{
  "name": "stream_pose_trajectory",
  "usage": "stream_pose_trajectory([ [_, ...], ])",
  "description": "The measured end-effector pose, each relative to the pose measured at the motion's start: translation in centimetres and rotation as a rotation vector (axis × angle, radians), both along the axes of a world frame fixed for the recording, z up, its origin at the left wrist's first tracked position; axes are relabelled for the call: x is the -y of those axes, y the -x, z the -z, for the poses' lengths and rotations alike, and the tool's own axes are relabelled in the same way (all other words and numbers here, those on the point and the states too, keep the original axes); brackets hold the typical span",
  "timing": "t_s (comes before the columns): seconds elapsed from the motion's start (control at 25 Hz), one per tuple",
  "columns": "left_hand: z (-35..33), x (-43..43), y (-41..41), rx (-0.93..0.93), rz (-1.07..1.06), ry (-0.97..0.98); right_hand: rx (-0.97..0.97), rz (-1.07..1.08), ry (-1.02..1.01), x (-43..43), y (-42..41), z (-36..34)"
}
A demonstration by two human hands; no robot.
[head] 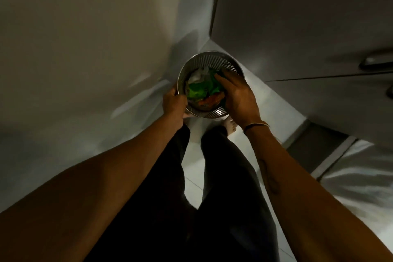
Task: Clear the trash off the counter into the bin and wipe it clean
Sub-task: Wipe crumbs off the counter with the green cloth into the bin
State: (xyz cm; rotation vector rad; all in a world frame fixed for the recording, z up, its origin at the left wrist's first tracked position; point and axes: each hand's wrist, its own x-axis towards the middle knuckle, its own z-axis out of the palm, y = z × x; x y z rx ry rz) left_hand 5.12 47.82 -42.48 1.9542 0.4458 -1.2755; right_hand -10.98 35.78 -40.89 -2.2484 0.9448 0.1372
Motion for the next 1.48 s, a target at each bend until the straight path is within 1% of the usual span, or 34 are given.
stream_pose_trajectory([
  [0.12, 9.2, 0.8, -0.3, -0.022, 0.011, -0.01, -0.026, -0.057, 0.026, 0.3, 0.2, 9.3],
  [0.2, 14.3, 2.0, -0.9, -0.014, 0.045, 0.007, -0.029, -0.119, 0.079, 1.4, -0.1, 14.8],
  [0.28, 18.0, 3.4, -1.7, -0.007, 0.071, 0.032, -0.034, -0.171, 0.121, 3.0, -0.4, 18.7],
  [0.36, 21.8, 5.3, -2.4, -0.004, 0.113, 0.058, -0.05, -0.176, 0.151, 4.6, -0.5, 22.0],
  [0.44, 24.8, 7.1, -3.1, 0.008, 0.167, 0.094, -0.047, -0.164, 0.165, 5.9, -0.5, 24.4],
  [0.52, 26.5, 8.7, -4.1, -0.018, 0.233, 0.139, -0.001, -0.138, 0.136, 7.0, -0.8, 25.2],
  [0.64, 25.3, 9.4, -5.0, -0.085, 0.244, 0.163, 0.023, -0.051, 0.058, 7.7, -0.9, 23.7],
  [0.68, 24.0, 9.2, -4.9, -0.069, 0.268, 0.157, 0.017, -0.028, 0.069, 7.6, -0.7, 22.3],
  [0.72, 22.1, 8.8, -4.5, 0.001, 0.345, 0.134, 0.01, -0.011, 0.093, 7.4, -0.2, 20.6],
  [0.84, 14.7, 6.6, -2.9, 0.357, 0.812, 0.037, 0.017, 0.037, 0.138, 6.5, 0.8, 13.8],
  [0.96, 4.2, 5.1, -1.0, 0.568, 1.16, 0.077, -0.039, 0.114, 0.12, 5.2, 1.2, 4.8],
  [1.04, -3.7, 4.9, -0.7, 0.77, 1.329, 0.126, -0.039, 0.172, 0.144, 4.3, 1.2, -2.7],
  [1.2, -18.3, 7.5, -0.9, 1.103, 1.491, 0.222, 0.066, 0.25, 0.294, 3.9, 2.1, -16.9],
  [1.24, -20.9, 8.3, -0.8, 1.186, 1.497, 0.24, 0.107, 0.257, 0.323, 4.0, 2.5, -19.8],
  [1.32, -26.1, 10.8, -0.4, 1.294, 1.48, 0.298, 0.183, 0.281, 0.387, 4.2, 3.4, -25.7],
  [1.44, -32.2, 16.3, 1.0, 1.449, 1.431, 0.449, 0.356, 0.379, 0.495, 6.4, 5.4, -33.5],
  [1.48, -33.6, 18.4, 1.5, 1.474, 1.433, 0.495, 0.39, 0.42, 0.539, 8.0, 6.4, -35.5],
])
